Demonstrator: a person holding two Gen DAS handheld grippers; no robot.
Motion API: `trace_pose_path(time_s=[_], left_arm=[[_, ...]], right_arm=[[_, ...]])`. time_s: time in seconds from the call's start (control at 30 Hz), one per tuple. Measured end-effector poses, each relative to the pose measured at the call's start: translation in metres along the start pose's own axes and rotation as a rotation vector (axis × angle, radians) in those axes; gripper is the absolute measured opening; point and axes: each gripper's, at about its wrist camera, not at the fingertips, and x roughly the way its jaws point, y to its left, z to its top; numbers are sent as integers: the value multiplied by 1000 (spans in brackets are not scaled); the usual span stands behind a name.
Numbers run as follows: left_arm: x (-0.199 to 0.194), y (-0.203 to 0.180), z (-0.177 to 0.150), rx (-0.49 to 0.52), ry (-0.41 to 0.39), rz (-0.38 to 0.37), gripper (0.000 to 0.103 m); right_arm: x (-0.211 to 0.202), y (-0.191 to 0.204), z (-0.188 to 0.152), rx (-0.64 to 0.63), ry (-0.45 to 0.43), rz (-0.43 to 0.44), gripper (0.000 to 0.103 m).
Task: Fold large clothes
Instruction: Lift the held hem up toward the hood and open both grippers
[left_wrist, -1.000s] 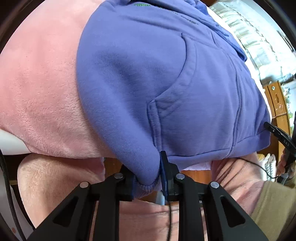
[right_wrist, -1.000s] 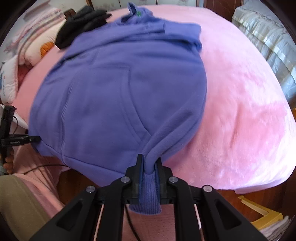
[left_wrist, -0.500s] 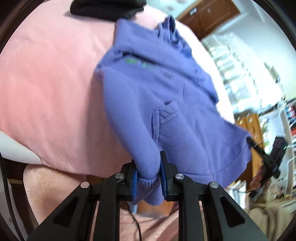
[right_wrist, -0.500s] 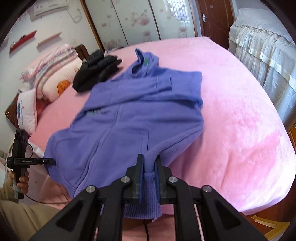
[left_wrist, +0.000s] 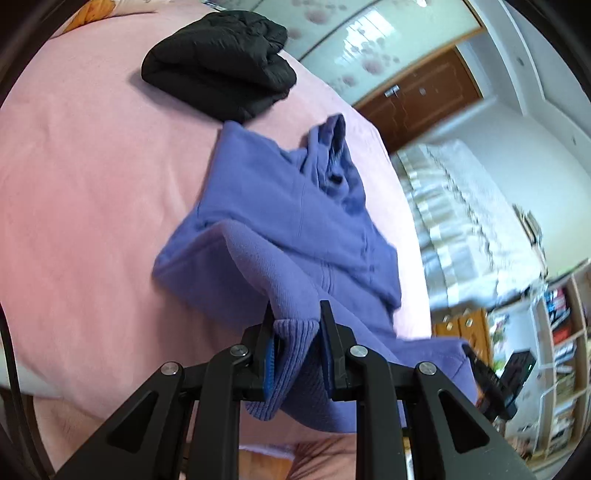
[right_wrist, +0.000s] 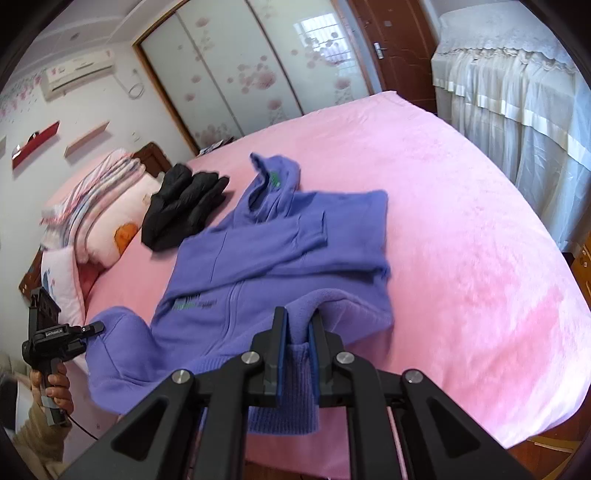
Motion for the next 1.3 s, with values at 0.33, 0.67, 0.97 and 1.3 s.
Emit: trace_pose_path(time_s=[0.33,0.67,0.97,1.3], left_arm=[[63,-10,84,-51,-25,59,18],[185,7,175,-114,38,214,18],[261,36,205,-149,132,263,25],[211,18,210,-54,20,109,63]], right_arm=[[48,-12,62,69,-20,-32,9],[166,-42,135,146,50,-123,9],[271,-78,143,242,178,-218,10],[240,-98,145,329,122,-128,57]])
